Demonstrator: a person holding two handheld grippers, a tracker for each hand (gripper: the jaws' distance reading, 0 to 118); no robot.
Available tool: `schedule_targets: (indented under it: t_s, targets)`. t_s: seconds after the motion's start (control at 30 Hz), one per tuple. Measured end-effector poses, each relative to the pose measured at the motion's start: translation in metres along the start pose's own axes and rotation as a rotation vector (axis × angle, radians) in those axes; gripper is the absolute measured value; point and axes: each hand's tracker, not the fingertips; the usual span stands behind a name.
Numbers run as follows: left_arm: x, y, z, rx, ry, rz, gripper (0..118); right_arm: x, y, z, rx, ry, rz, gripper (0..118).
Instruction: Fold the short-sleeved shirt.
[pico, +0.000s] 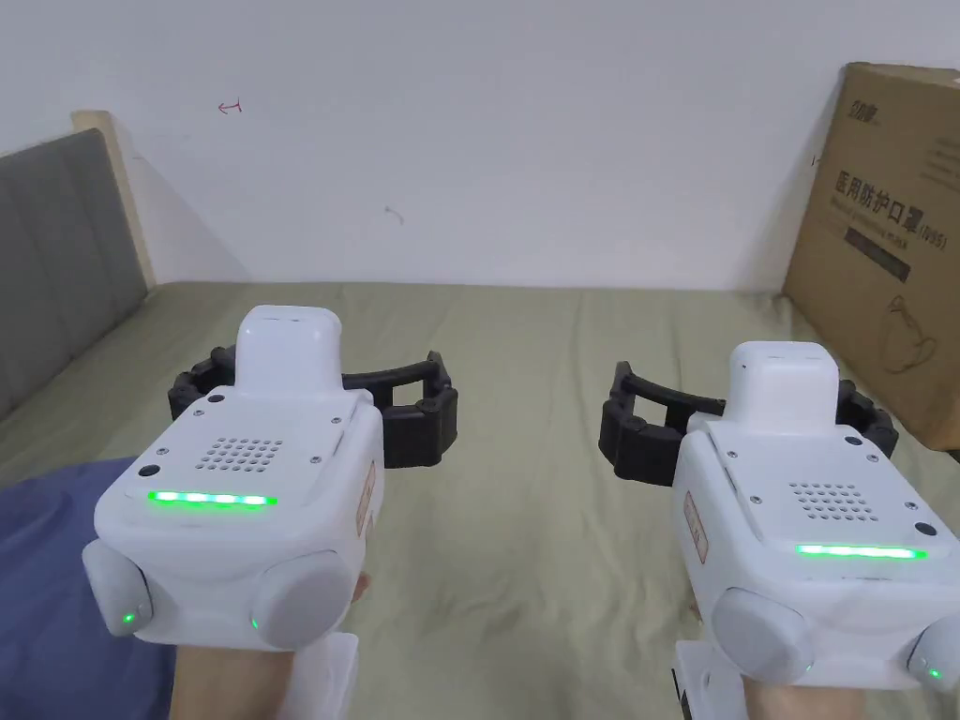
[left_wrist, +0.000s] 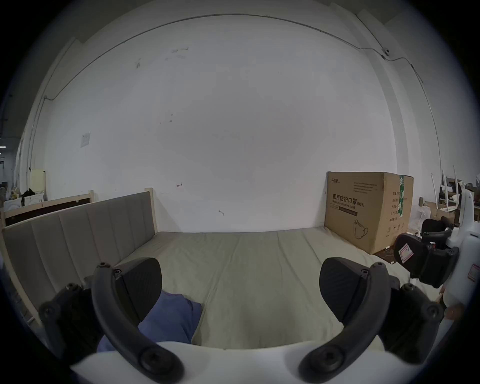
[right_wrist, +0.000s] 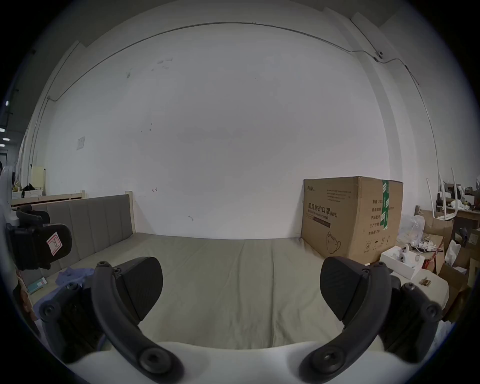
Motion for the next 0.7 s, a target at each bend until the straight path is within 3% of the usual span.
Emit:
schedule_targets:
  t_s: [0.23,0.7]
  targets:
    - [0.0002,0.0032,0.0014,0.005,0.008,0.006,118,0.0032,0.0034,-0.0015,0.003,0.006,-0.032,118]
    - [-0.0008,0.0018,0.0035,0.012,0.011,-0.002,118,0.0021,-0.0005,-0.0027,-0.007,0.004,-0.009,118]
